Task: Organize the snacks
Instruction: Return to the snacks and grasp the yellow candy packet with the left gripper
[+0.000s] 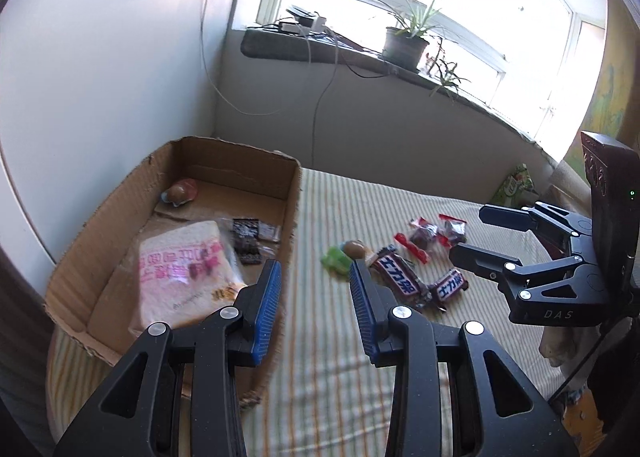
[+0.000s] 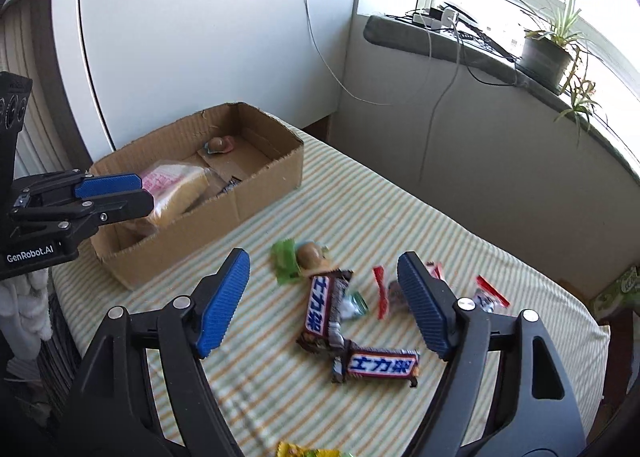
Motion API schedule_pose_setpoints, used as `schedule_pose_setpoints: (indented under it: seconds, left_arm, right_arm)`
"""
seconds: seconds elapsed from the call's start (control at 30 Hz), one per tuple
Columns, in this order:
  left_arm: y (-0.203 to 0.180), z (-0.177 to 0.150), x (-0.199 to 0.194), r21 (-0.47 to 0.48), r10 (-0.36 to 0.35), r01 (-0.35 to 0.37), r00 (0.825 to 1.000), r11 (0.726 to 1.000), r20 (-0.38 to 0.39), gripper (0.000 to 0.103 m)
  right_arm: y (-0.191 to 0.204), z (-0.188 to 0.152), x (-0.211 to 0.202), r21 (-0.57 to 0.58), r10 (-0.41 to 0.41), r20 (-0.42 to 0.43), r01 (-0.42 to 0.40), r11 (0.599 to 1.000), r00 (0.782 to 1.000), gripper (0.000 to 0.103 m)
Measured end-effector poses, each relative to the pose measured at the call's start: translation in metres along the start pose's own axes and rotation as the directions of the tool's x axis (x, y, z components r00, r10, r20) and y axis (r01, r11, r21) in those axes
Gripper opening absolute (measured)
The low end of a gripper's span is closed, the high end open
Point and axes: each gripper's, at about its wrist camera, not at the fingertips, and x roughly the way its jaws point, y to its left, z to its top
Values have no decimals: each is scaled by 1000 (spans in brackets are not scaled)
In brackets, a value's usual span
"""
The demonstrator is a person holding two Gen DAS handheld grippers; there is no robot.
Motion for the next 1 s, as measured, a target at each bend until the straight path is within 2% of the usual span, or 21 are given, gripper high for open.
schedule_pose_setpoints:
  seconds: [0.23,0.33,0.43,0.5,0.53,0.77,0.9,1.0]
  left_arm:
    - [-49,-30,9,66,-107,112,991,991,-79,34]
    - [-68,-44,18,85,-155,167,979,982,-133,34]
    - [-89,-57,27,115,-178,200,968,973,-179,34]
    - [-102,-65,32,137,-190,221,959,966,-210,34]
    - [-108,-68,35,147,-195,231,955,962,-224,34]
    - [-141,-88,52,228,-198,275,930,934,-310,34]
    - [-151,-93,59,277,-177,275,927,921,-331,34]
    - [-156,-96,66,310,-149,259,930,915,-337,34]
  right_arm:
    - [-30,-56,-25,46,-9,-55,11,999,998,77]
    - [-39,-79,-27,55,1,-88,3,998,996,64]
    - [-45,-100,-29,70,34,-125,-26,997,992,54]
    - [-48,-111,-30,75,53,-145,-43,996,988,43]
    - [-49,-116,-30,80,64,-152,-53,995,986,41]
    - [-51,-136,-30,71,134,-177,-123,990,975,35]
    - [-47,-139,-31,32,162,-180,-159,987,970,34]
    - [-42,-140,-28,-5,154,-196,-158,987,968,34]
